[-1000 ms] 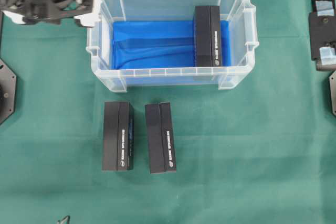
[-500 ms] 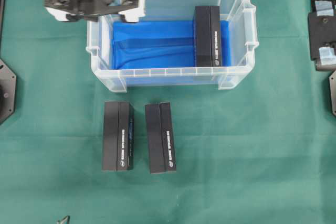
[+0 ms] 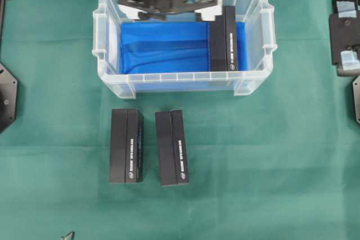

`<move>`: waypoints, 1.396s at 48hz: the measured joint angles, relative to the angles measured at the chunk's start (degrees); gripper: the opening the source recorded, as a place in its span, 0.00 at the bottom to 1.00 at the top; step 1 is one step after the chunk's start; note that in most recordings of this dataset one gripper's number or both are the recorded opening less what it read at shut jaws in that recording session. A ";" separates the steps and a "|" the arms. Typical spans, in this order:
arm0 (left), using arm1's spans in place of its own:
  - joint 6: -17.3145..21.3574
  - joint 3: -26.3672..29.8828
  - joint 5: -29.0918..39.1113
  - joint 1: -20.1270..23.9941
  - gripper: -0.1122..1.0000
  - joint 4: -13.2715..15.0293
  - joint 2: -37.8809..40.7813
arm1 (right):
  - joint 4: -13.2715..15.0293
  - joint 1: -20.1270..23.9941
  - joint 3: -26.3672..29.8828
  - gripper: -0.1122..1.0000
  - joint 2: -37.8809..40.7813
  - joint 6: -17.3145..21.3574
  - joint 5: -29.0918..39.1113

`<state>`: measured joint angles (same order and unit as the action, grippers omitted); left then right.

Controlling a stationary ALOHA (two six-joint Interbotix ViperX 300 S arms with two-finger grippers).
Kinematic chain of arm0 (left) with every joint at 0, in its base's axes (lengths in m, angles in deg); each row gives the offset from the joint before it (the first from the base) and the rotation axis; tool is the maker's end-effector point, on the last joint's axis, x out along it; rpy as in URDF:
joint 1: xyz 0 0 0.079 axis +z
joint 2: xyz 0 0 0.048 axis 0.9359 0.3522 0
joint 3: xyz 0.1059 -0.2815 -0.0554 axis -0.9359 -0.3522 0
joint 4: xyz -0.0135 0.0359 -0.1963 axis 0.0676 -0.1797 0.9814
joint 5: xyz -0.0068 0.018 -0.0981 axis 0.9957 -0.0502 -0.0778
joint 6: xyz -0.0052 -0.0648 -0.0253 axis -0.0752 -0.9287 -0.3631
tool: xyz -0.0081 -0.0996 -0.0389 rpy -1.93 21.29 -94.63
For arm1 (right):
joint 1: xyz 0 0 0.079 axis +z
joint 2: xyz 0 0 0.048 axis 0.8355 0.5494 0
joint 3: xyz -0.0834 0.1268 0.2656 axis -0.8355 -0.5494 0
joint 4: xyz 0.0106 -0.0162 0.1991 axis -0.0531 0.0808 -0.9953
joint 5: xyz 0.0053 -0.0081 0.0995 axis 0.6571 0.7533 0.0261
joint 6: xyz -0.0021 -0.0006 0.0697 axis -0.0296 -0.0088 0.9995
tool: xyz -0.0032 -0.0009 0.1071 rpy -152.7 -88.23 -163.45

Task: Take the box out of the case with the left arm.
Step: 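Reach the open left gripper over the right black box in the case, then lower the left gripper around the right box and close on it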

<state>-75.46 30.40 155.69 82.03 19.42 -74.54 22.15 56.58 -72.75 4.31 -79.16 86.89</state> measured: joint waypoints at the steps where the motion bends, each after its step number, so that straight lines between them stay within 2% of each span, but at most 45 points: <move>1: 0.18 0.88 0.26 0.00 0.90 0.00 0.62 | 0.00 0.00 -0.09 0.10 0.00 0.00 -0.09; 18: 0.53 15.29 2.11 -1.58 0.90 1.14 12.92 | 0.00 0.00 -0.44 0.10 0.09 -0.18 -1.05; 27: 0.44 20.39 2.64 -2.46 0.90 1.14 16.26 | -0.09 0.00 -0.53 0.10 0.00 -0.26 -1.23; 67: 0.35 21.18 4.31 -2.37 0.90 1.23 16.61 | -0.09 0.00 -0.53 0.10 0.09 -0.26 -1.32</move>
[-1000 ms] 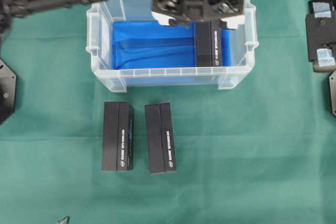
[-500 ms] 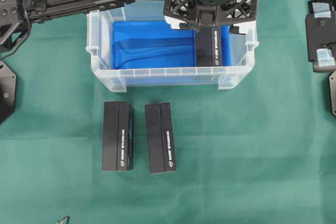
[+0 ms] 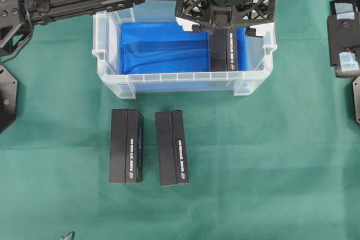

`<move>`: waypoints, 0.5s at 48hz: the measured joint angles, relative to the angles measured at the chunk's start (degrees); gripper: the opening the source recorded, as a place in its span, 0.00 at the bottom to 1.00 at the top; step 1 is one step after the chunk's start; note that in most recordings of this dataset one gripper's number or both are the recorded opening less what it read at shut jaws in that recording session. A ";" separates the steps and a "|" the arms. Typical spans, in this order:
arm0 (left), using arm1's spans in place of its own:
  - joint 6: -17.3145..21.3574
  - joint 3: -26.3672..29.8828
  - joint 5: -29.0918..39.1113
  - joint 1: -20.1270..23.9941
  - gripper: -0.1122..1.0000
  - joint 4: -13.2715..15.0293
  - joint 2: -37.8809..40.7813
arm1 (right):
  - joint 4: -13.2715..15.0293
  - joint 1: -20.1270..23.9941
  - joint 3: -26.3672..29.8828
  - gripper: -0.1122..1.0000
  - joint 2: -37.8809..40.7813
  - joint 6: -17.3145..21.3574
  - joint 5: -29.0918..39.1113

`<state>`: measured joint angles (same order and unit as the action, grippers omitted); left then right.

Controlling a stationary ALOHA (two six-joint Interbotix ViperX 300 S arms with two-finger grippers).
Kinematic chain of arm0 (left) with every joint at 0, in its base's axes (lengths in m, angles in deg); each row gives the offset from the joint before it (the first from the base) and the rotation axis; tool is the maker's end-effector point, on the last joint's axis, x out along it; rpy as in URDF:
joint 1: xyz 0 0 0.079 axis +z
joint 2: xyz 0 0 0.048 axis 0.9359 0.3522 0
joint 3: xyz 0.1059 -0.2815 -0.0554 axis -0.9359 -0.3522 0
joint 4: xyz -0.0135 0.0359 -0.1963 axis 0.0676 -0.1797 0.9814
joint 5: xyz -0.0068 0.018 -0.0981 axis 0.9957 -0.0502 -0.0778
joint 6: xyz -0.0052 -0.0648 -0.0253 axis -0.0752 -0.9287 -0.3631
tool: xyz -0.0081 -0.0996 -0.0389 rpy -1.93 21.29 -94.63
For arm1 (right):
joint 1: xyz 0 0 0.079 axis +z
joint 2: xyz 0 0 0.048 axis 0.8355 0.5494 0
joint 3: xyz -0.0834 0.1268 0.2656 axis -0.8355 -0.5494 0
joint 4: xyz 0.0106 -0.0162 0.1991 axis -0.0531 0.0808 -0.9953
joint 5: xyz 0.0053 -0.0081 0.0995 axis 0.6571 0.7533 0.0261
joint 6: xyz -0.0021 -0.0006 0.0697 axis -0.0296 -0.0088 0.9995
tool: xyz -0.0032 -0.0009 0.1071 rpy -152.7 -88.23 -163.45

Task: Take the box out of the case with the left arm.
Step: 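Lower the left gripper around the right box and close on it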

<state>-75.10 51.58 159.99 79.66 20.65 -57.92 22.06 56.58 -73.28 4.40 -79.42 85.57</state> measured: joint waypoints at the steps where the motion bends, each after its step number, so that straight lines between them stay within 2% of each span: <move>1: 0.00 0.00 0.00 0.00 0.90 0.00 0.00 | 0.09 0.00 0.00 0.10 -0.09 0.00 0.09; 24: 0.00 0.00 1.05 0.00 0.90 0.00 0.00 | 0.09 0.00 0.00 0.10 0.00 0.00 0.00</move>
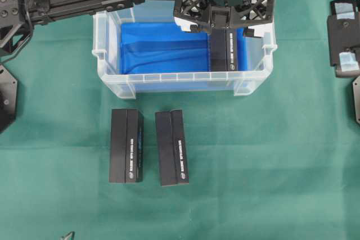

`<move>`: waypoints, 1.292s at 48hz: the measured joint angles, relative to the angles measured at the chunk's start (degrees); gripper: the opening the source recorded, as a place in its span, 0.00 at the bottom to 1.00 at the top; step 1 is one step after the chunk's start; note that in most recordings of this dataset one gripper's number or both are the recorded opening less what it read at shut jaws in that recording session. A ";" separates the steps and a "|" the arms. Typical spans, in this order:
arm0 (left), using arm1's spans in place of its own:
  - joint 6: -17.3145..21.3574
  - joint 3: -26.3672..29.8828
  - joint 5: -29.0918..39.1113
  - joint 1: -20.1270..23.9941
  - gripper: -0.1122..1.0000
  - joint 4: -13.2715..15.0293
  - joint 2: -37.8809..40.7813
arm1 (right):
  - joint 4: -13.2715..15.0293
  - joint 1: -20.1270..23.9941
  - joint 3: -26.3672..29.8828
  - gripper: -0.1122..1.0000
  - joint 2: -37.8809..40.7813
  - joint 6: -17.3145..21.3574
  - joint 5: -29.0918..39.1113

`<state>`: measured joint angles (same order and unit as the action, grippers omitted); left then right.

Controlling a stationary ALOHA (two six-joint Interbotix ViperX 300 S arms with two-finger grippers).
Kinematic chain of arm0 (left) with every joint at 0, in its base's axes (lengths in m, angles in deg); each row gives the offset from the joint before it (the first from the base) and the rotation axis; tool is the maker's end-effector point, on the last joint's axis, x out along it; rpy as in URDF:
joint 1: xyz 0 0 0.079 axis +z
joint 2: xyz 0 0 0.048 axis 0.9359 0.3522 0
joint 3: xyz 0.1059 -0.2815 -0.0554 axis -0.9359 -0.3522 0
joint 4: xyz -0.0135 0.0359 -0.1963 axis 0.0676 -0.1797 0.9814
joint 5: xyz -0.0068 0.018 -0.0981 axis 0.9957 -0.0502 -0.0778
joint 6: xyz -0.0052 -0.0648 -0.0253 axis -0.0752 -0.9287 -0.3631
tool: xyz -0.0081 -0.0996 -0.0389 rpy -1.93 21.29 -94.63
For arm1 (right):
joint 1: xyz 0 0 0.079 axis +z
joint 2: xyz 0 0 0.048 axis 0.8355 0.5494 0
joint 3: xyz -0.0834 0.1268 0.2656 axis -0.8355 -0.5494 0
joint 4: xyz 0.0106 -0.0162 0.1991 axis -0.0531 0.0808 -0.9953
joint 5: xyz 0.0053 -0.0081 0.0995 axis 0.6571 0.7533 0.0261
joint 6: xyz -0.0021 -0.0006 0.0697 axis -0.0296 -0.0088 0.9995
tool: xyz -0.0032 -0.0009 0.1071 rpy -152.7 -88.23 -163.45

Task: Take the box out of the case with the left arm.
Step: 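Lower the left gripper around the right box and close on it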

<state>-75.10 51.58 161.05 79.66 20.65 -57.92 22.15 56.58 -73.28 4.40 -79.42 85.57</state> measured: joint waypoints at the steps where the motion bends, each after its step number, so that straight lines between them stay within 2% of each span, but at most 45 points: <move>1: 0.00 0.00 0.00 0.00 0.90 0.00 0.00 | 0.00 0.00 0.00 0.10 -0.09 0.00 0.09; 34: -0.09 -1.67 -0.53 0.35 0.90 0.00 0.00 | 0.00 0.00 0.00 0.10 -0.09 0.00 0.09; 62: -1.58 -11.16 -9.14 1.23 0.90 -0.88 0.00 | 0.00 0.00 -0.09 0.10 -0.09 0.00 0.00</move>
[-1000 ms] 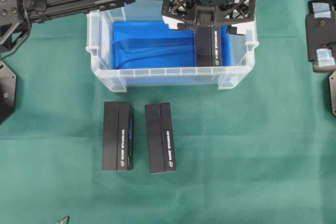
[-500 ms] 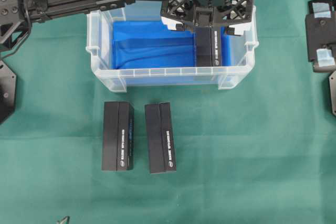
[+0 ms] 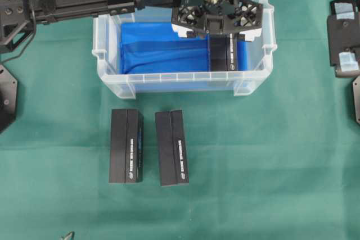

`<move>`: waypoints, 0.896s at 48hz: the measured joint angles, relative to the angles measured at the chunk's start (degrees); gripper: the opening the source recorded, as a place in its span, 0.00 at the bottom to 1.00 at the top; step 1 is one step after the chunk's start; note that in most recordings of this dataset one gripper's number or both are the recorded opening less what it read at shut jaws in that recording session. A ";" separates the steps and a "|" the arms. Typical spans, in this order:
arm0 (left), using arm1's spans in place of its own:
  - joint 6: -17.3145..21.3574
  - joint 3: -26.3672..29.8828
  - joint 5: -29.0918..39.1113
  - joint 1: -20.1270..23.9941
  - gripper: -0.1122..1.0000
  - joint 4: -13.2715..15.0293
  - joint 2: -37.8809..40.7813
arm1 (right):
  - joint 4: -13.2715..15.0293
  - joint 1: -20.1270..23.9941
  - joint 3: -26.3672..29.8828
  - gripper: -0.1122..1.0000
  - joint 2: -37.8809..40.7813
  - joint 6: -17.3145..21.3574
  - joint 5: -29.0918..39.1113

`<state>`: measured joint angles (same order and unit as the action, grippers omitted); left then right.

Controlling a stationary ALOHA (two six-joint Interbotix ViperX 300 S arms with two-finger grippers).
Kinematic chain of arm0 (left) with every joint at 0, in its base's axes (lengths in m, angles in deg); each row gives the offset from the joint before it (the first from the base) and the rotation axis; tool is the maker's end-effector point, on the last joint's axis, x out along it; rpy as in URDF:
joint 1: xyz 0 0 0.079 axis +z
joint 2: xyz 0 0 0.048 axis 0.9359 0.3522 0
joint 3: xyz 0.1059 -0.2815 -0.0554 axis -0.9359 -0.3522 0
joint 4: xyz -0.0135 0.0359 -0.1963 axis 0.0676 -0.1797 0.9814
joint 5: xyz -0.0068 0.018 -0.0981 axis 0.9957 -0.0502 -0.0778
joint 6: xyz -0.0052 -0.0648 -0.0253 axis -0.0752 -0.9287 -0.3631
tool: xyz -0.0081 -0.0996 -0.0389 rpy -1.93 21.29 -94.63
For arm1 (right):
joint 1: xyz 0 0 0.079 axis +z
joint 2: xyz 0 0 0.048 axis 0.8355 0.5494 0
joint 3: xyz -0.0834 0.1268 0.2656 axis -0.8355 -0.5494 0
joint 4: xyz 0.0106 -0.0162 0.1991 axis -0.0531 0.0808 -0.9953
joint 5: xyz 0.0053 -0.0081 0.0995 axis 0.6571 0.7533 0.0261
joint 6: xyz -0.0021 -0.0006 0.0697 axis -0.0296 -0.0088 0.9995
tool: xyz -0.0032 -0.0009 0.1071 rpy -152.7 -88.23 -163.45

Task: Take the box out of the case with the left arm.
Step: 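Lower the left gripper around the right box and close on it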

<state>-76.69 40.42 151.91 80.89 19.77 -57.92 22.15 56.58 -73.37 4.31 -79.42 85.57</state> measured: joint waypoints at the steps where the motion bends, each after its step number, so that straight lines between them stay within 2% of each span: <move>1: -0.09 -0.26 -0.35 0.09 0.90 0.00 0.00 | 0.00 -0.09 0.09 0.10 0.00 0.00 0.00; 13: -0.70 -1.49 -4.83 0.09 0.90 -0.44 -0.35 | 0.00 0.00 0.00 0.10 0.00 0.00 0.00; 43: -1.14 -3.25 -6.06 0.09 0.90 -0.53 -0.35 | 0.00 0.00 0.00 0.10 0.00 0.00 0.09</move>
<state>-77.83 37.17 145.84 80.98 19.25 -58.28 22.15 56.58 -73.37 4.31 -79.42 85.66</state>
